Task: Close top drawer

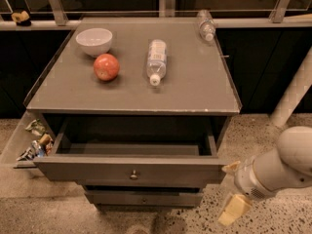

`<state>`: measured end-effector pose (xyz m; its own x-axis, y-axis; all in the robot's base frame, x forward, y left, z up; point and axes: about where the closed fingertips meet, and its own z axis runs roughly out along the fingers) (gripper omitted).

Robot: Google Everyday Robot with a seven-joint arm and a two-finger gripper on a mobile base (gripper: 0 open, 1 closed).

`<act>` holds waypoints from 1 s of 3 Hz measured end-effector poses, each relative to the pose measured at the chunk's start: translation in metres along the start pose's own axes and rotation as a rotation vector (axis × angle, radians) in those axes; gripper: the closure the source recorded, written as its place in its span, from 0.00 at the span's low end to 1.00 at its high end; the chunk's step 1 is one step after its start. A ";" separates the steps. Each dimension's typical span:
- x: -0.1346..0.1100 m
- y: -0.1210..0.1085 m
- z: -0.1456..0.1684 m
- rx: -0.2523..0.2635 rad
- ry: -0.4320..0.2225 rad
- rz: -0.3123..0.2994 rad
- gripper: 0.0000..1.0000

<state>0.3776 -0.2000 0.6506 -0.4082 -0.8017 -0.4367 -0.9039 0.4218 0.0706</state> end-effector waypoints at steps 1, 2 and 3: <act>-0.046 -0.008 -0.042 0.019 -0.128 -0.141 0.00; -0.074 -0.015 -0.056 -0.023 -0.171 -0.308 0.00; -0.074 -0.015 -0.056 -0.023 -0.171 -0.308 0.00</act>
Offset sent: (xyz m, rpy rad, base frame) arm 0.0578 0.0444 0.0969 0.1662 -0.2238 0.4624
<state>0.4144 -0.1710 0.7315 -0.0908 -0.8065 -0.5843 -0.9847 0.1605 -0.0685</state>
